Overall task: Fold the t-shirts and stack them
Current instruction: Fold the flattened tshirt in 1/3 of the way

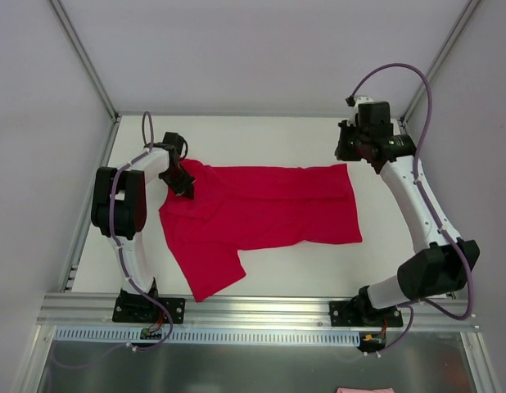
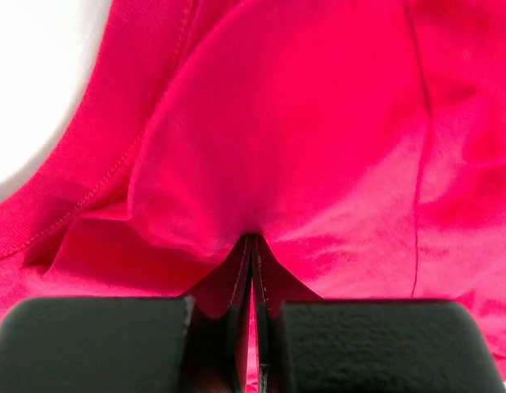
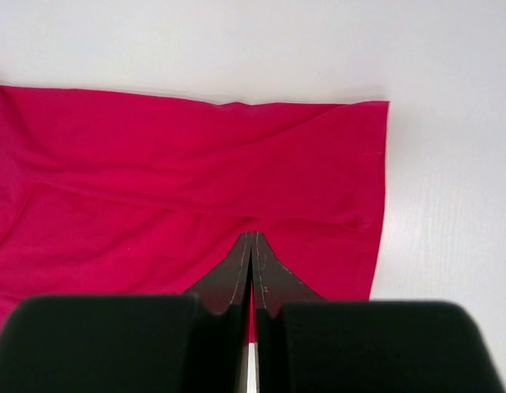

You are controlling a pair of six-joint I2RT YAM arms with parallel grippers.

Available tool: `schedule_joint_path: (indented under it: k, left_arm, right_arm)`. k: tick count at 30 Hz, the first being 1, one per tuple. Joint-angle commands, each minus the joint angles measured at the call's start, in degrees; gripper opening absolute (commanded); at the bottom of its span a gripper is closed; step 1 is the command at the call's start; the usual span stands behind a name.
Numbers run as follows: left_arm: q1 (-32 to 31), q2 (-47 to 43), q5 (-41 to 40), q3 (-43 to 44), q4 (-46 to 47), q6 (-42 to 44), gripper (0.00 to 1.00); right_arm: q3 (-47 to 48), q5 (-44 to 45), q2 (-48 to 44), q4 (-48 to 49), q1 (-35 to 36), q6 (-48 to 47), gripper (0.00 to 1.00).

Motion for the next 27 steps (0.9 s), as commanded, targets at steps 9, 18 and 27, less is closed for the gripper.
schedule_joint_path:
  k: [9,18,27]
  left_arm:
    - [3.7,6.4,-7.0,11.0,-6.3,1.3,0.0]
    - [7.7,11.7,-6.9,18.8,-7.7,2.8,0.0]
    - [8.3,5.9,2.5,16.3,0.7,5.9,0.1]
  right_arm:
    - [-5.3,2.1,-9.1,-3.1,0.4,-1.8,0.01]
    - [-8.0,2.1,-11.9,-3.7,1.2,-2.2,0.01]
    - [-13.2,0.5,-10.4,-7.7,2.4,1.4,0.01]
